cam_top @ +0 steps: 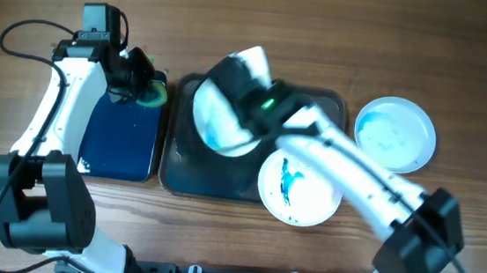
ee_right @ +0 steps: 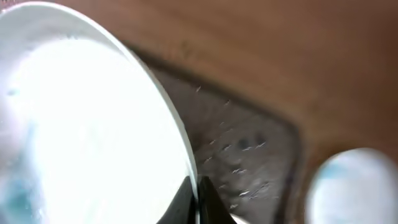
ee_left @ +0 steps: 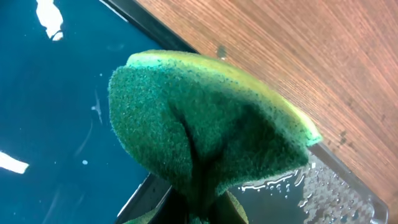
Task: Clean dirty plates on tray and stack at the side
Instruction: 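Lift the plate with right gripper and stack it on the cleaned plate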
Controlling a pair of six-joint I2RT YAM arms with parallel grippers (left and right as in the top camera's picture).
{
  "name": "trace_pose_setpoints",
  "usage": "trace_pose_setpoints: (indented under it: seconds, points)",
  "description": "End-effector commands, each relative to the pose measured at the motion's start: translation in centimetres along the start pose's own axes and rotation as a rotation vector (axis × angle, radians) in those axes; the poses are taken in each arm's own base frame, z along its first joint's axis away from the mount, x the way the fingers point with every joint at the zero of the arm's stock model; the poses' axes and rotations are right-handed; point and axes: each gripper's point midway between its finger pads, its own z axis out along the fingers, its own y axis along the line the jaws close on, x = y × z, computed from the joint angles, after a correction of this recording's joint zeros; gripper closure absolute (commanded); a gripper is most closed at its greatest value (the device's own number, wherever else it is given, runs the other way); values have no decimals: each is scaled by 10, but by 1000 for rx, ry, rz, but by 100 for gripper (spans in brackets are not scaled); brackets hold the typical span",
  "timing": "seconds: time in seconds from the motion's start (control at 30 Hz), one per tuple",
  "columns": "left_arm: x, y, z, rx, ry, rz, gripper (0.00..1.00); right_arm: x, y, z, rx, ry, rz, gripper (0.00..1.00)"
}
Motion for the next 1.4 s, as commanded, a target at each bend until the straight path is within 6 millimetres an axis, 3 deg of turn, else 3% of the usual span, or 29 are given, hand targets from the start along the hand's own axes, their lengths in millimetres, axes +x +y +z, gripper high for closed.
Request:
trace_pose_setpoints:
  seconds: [0.0,0.07,0.1,0.13,0.23,0.3,0.37,0.47,0.7,0.8,0.97,1.07,1.13,1.23,1.3,1.37]
  points:
    - [-8,0,-5,-12,-38,-3,96,-5,-19,-5,-503,160,321,96]
    - [-9,0,-5,-15,-41,-3,96,-9,-102,-4,-511,156,589,96]
    - [-9,0,-5,-15,-41,-3,96,4,-145,-2,-457,176,712,96]
    - [-9,1,-5,-17,-42,-4,96,66,-243,2,-278,261,931,96]
    - [-9,1,-5,-21,-40,-4,96,140,-313,10,-45,349,1097,96]
    - [-9,3,-5,-32,-44,-4,96,177,-334,14,27,390,1180,96]
    - [-9,5,-5,-38,-42,-5,96,201,-344,22,48,400,1240,96]
    - [-10,7,-5,-50,-49,-5,96,220,-346,39,56,391,1258,96]
    - [-10,7,-5,-50,-49,-5,96,207,-300,72,-13,398,1098,96]
    - [-10,7,-5,-49,-50,-5,96,207,-292,73,58,435,1053,76]
    - [-10,7,-5,-50,-49,-5,96,202,-295,62,65,449,1062,76]
    - [-10,7,-5,-50,-49,-5,96,178,-291,55,-41,388,984,76]
    - [-10,7,-5,-50,-49,-5,96,149,-272,55,-169,320,870,72]
    - [-10,7,-5,-50,-49,-5,96,124,-244,60,-216,276,733,69]
    - [-10,7,-5,-50,-49,-5,96,112,-228,64,-237,255,669,69]
    - [-10,7,-5,-50,-49,-5,96,112,-215,72,-248,280,632,68]
